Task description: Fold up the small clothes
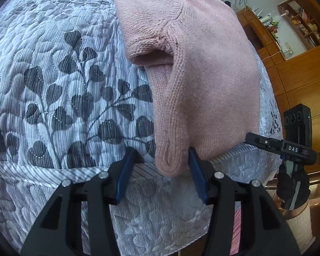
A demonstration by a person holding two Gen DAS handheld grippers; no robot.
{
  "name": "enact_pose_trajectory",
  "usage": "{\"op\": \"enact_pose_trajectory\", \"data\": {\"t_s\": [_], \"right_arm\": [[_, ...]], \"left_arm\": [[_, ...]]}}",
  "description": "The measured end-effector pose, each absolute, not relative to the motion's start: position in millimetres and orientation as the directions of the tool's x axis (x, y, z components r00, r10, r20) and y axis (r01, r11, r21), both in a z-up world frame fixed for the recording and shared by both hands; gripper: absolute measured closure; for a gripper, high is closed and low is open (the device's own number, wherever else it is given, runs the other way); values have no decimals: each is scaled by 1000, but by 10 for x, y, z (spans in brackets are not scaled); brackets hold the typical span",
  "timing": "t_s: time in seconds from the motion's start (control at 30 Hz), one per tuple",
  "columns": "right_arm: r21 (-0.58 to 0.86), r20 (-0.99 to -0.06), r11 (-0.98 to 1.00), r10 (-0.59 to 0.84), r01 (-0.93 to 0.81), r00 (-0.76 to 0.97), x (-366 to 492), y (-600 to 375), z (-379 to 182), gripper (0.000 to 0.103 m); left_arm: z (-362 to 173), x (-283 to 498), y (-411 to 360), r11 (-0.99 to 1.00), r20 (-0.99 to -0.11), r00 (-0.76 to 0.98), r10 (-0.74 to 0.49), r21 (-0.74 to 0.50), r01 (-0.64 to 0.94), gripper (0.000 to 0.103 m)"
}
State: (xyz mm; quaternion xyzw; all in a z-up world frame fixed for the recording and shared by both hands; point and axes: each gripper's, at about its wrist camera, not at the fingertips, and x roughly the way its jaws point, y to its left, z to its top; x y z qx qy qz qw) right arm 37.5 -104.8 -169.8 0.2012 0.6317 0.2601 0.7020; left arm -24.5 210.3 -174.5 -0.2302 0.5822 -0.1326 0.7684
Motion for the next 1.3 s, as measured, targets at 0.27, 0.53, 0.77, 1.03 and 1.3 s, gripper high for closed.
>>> {"op": "enact_pose_trajectory", "data": {"t_s": [0.27,0.53,0.77,1.03,1.3], "right_arm": [[473,-861,869,491,-146,132,198,-1019,-1382,33],[243,-943,956,272,-163,191,-39,-900,-1136,19],[177,-946,971,213,-158,246,-194,-818,-924,15],[149,-932,976,192,-159,307,-359,-750,-593,12],[54,-930,983,113,-176,349,-537,-605,-394,7]], "left_arm": [[-1471,-420,2063,887,-856,313,-411,-455,-81,46],[-1160,-639,2072,928,-888,358,-288,-351,-122,39],[-840,-763,1907,966,-912,376,-164,-226,-126,30],[-574,-919,1653,983,-911,394,-121,-165,-78,23],[-427,-1074,1552,985,-905,410,-113,-157,-76,19]]}}
